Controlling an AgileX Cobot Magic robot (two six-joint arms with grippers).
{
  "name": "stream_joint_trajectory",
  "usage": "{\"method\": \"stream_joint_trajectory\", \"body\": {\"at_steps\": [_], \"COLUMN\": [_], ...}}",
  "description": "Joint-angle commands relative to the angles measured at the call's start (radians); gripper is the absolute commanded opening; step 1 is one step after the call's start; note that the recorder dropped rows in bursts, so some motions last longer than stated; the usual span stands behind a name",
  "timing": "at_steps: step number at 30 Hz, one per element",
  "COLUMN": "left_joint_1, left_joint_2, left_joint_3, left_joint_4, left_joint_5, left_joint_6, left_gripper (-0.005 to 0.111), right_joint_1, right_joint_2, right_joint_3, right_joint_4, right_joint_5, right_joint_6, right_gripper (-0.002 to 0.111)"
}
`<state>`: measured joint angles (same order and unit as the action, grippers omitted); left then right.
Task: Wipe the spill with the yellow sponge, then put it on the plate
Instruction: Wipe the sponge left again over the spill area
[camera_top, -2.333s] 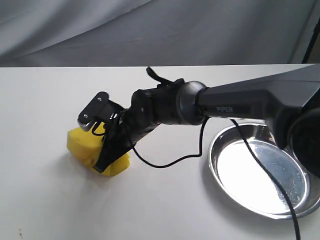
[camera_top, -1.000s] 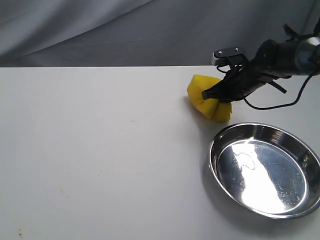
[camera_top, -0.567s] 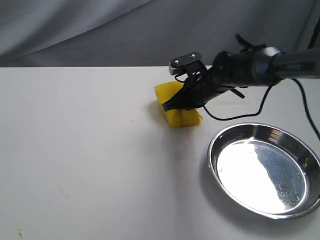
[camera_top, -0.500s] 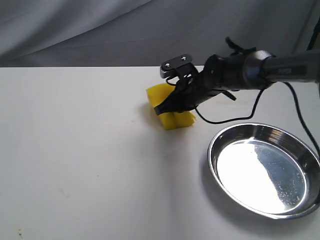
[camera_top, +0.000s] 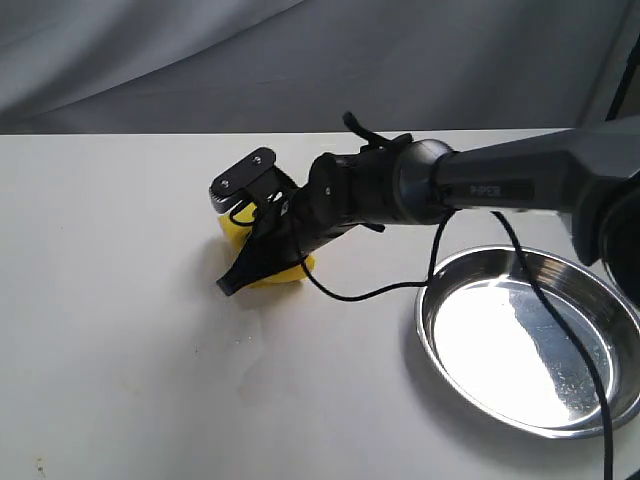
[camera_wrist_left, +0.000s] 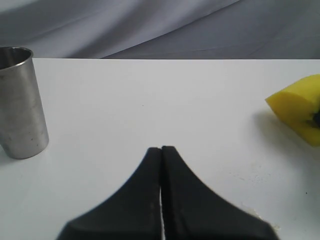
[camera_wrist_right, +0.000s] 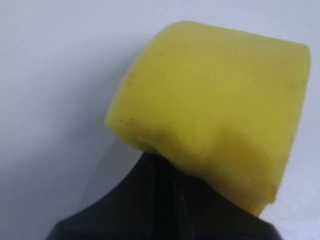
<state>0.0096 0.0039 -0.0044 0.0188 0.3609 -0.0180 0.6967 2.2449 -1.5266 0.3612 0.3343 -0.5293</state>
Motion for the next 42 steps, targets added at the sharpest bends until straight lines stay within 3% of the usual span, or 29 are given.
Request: {"method": "stream_joint_trajectory", "body": {"at_steps": [1,9,16,24,37,42], "left_joint_1": [-0.001,-0.001,-0.001,-0.001,-0.001,-0.001], "left_joint_2": [-0.004,-0.004,-0.004,-0.004,-0.004,-0.004], "left_joint_3": [0.004,0.004,0.004,0.004,0.004,0.004], "left_joint_4": [0.003,0.003,0.003,0.003,0.003,0.003], "left_joint_5": [-0.013,-0.013,-0.013,-0.013,-0.013,-0.013], "left_joint_6": [-0.002,-0.002,-0.002,-0.002,-0.002,-0.002], "left_gripper": [0.000,0.000,0.000,0.000,0.000,0.000], "right_joint_1": [0.065,0.142,0.181,0.191,0.191,0.189], "right_joint_2": [0.030,0.026,0.026,0.028,0.030,0.030], "right_joint_3": [0.013,0.013,0.011,-0.084,-0.127,-0.127], "right_joint_4": [0.030,0.083,0.266,0.375,0.328,0.228], "right_joint_5": [0.107,0.111,0.132,0.321,0.352,0.356], "right_joint_6": [-0.024,-0.080,-0.244,-0.316,-0.313,-0.282], "right_gripper": [0.000,0.000,0.000,0.000,0.000,0.000]}}
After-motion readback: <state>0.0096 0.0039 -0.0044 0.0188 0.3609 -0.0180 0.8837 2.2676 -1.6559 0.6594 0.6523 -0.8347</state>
